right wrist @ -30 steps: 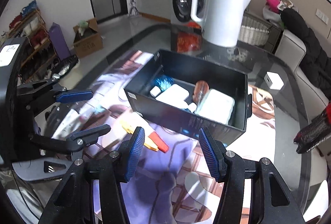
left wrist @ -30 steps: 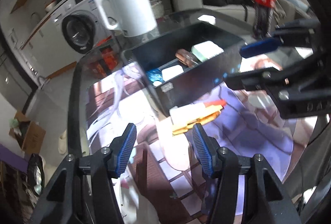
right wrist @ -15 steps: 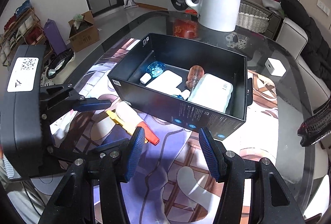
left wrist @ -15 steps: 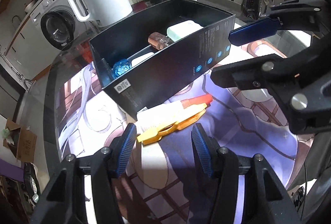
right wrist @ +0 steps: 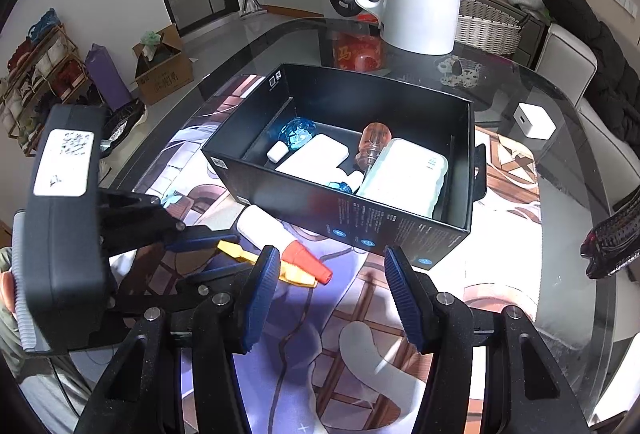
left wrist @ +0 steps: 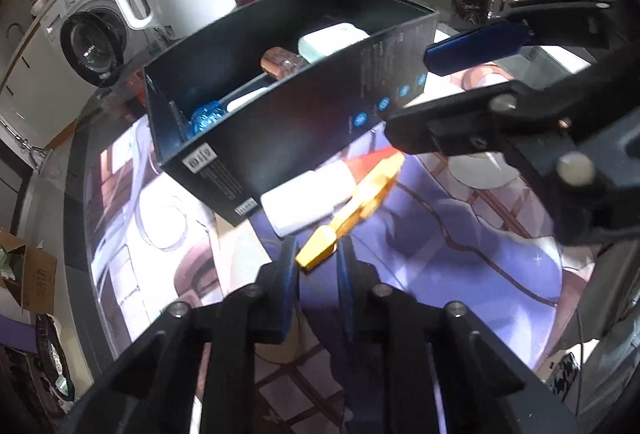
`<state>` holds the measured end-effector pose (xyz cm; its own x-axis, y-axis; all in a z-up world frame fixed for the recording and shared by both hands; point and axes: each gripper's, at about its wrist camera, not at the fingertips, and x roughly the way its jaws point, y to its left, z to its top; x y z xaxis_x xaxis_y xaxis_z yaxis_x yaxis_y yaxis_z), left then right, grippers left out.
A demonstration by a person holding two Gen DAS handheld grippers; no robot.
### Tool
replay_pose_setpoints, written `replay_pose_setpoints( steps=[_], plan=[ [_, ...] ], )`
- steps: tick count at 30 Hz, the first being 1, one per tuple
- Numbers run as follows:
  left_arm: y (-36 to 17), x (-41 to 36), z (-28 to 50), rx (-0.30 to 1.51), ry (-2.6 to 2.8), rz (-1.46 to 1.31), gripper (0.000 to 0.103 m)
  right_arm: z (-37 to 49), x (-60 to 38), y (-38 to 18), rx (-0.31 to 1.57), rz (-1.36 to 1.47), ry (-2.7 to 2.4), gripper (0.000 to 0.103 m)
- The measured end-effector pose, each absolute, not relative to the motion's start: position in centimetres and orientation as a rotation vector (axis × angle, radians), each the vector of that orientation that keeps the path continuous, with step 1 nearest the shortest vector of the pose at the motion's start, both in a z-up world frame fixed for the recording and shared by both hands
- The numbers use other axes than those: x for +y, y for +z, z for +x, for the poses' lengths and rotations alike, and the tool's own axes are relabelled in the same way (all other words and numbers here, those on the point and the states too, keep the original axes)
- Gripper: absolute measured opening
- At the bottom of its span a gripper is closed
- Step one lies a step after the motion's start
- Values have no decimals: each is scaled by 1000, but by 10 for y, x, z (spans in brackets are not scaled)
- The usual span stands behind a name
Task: Organize rigid objects
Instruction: 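Lower the left tool toward the yellow-handled tool while the right tool lowers toward the red-capped white tube, then grasp the yellow-handled tool with the left tool while the right tool grasps the red-capped white tube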
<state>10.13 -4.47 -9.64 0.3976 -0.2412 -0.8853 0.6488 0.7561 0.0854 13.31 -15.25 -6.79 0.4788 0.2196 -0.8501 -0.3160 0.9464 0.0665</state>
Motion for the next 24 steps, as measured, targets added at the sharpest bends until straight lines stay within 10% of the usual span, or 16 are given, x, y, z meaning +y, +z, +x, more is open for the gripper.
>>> replay_pose_setpoints(
  steps=[12, 15, 17, 22, 24],
  plan=[
    [-82, -13, 81, 1087, -602, 368, 4, 140, -147, -77, 1061, -88, 342, 57],
    [-84, -15, 77, 1067, -583, 414, 20, 140, -147, -78, 1061, -90, 345, 57],
    [-85, -22, 74, 1042, -578, 446, 49, 141, -148, -78, 1059, -94, 344, 57],
    [-88, -45, 81, 1035, -596, 478, 45, 141, -149, -79, 1059, -97, 343, 57],
    [-91, -51, 87, 1050, -606, 472, 16, 141, -151, -80, 1061, -95, 345, 57]
  ],
)
